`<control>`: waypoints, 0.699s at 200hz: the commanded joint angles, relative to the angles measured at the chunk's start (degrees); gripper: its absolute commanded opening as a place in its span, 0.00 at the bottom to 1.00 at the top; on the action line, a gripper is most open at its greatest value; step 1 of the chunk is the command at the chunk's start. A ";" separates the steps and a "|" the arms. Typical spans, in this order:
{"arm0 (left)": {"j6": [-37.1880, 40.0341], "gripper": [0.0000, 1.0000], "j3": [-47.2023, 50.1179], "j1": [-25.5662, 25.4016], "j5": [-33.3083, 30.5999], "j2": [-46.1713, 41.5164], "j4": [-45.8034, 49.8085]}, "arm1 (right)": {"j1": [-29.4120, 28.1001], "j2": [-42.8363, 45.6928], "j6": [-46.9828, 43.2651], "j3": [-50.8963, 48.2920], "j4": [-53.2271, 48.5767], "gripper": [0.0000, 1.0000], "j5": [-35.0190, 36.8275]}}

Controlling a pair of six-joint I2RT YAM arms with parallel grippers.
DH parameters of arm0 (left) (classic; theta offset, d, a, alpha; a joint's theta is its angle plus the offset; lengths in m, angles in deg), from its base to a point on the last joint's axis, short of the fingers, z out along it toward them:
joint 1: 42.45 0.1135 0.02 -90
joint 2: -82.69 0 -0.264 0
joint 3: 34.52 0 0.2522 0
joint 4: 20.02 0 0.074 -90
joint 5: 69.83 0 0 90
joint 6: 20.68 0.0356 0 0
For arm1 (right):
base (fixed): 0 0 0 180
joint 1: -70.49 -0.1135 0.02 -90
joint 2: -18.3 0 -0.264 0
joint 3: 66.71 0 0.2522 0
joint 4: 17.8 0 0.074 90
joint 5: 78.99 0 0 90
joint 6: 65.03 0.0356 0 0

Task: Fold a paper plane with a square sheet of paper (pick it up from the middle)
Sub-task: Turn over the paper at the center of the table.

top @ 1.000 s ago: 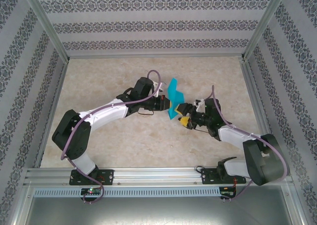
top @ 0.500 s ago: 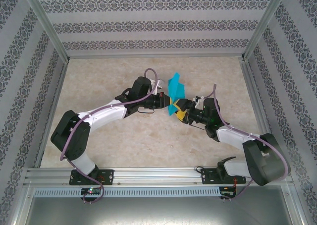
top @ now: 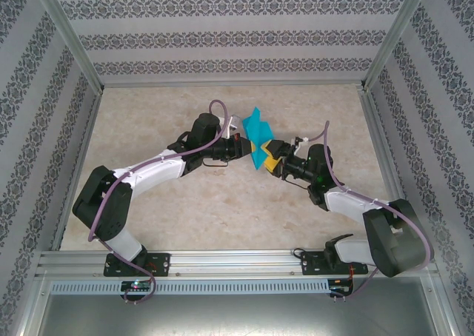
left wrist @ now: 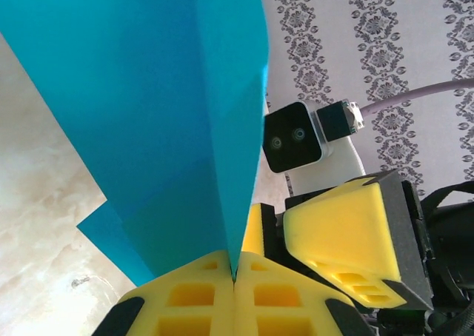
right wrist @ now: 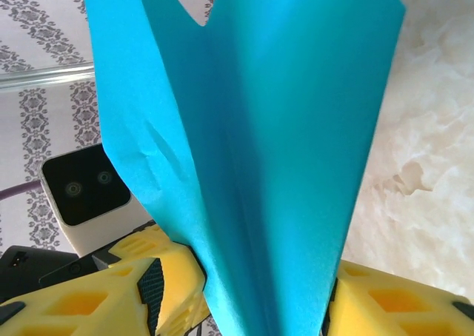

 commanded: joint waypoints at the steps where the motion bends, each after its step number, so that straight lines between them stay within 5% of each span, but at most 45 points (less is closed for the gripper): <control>1: -1.86 0.01 0.08 0.51 2.14 -0.26 -4.09 | -0.33 -0.56 0.04 2.21 3.54 0.54 -1.51; 140: -2.93 0.04 -0.52 0.51 3.94 1.21 -4.82 | -0.66 -1.85 -3.58 6.11 0.48 0.34 -4.55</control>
